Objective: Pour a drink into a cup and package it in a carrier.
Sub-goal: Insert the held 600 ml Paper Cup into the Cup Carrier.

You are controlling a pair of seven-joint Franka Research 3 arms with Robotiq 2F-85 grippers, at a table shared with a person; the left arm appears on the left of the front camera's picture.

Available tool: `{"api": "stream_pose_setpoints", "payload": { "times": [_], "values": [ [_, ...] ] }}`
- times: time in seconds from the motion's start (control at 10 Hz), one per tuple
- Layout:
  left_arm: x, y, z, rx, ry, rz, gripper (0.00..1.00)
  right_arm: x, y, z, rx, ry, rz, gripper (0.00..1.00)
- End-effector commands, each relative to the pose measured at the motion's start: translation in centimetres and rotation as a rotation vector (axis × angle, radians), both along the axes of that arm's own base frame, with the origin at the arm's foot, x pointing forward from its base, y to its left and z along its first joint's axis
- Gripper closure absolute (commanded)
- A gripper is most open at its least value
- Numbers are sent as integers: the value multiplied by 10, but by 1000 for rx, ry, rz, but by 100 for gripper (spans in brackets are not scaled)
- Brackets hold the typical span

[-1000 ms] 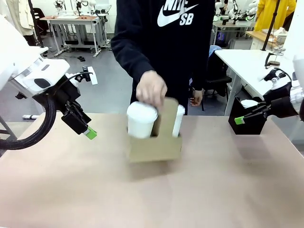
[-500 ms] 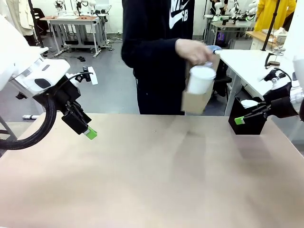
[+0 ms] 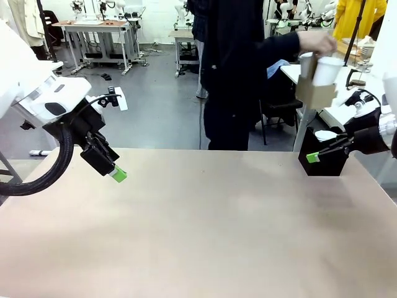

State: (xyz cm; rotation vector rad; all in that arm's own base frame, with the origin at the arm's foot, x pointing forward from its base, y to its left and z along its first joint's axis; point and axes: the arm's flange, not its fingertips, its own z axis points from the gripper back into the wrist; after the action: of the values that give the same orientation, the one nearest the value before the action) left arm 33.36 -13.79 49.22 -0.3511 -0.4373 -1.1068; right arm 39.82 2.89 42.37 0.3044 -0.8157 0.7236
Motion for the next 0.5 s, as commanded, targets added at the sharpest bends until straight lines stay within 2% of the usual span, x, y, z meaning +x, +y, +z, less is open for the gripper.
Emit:
{"api": "stream_pose_setpoints", "payload": {
  "times": [0.0,0.4],
  "values": [
    [0,0,-2,-20,0,-5,0,0,-1,1,1,-4,-5,0],
    [0,0,-2,-20,0,-5,0,0,-1,1,1,-4,-5,0]
  ]
}}
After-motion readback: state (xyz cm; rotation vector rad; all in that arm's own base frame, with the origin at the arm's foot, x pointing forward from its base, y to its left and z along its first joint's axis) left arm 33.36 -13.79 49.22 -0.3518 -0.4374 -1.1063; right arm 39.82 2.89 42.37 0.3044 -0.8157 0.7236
